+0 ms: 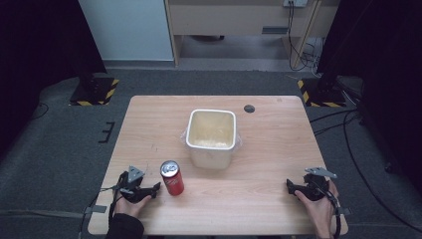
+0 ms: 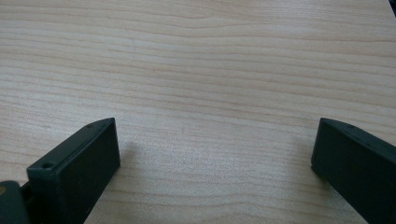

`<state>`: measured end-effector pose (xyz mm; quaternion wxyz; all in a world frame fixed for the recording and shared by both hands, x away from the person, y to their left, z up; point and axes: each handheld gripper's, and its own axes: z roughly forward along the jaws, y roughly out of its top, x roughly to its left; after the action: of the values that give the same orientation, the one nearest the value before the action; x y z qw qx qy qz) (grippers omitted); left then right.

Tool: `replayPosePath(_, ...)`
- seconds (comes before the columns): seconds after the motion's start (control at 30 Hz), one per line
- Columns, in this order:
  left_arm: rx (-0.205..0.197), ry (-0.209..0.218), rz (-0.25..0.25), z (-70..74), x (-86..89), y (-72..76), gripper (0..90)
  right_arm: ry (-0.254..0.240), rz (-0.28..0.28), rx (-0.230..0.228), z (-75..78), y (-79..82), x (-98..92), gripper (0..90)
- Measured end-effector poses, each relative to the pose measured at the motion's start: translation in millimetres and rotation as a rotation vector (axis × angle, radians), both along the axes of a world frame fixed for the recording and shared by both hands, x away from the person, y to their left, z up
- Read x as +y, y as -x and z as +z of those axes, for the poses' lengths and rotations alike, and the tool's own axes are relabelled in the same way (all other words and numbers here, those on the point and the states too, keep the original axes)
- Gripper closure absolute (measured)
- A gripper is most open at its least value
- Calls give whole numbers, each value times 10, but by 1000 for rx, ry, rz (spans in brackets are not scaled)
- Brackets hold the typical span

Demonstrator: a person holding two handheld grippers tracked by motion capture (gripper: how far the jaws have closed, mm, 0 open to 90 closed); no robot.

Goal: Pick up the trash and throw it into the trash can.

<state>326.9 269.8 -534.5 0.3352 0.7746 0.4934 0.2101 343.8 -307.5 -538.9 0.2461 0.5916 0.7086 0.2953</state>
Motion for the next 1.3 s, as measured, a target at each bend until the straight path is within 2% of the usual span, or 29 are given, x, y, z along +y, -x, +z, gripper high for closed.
replayPosePath(0.07,3,4,-3,4,2,6,168,-1,1,1,0,1,1,12)
replayPosePath(0.13,11,25,-2,23,13,11,179,1,6,1,0,3,1,11)
replayPosePath(0.23,-22,56,7,92,46,40,184,-1,6,2,1,4,3,11)
replayPosePath(0.27,-22,56,7,92,46,40,184,-1,6,2,1,4,3,11)
replayPosePath(0.33,-48,84,9,152,78,73,185,0,7,1,0,3,1,11)
replayPosePath(0.37,-71,115,14,196,104,102,185,0,7,1,0,3,1,11)
replayPosePath(0.4,-71,115,14,196,104,102,185,0,7,1,0,3,1,11)
replayPosePath(0.47,-107,135,24,270,141,146,184,0,6,2,0,4,3,10)
replayPosePath(0.5,-107,135,24,270,141,146,184,0,6,2,0,4,3,10)
replayPosePath(0.53,-134,148,22,323,156,170,182,0,7,2,0,5,5,10)
replayPosePath(0.77,-206,172,19,485,178,236,171,-1,7,3,0,8,11,9)
replayPosePath(0.8,-219,191,16,524,174,250,168,-1,6,3,0,7,12,8)
replayPosePath(0.9,-233,193,12,569,169,269,165,-1,5,3,0,6,14,7)
replayPosePath(1.03,-257,210,-20,682,123,335,164,-1,6,3,0,6,14,6)
replayPosePath(1.13,-312,226,-42,849,93,410,164,-2,6,4,0,5,14,6)
replayPosePath(1.23,-336,241,-59,933,71,435,163,-3,5,4,0,4,15,4)
replayPosePath(1.3,-338,242,-64,948,60,440,162,-1,7,5,0,3,15,4)
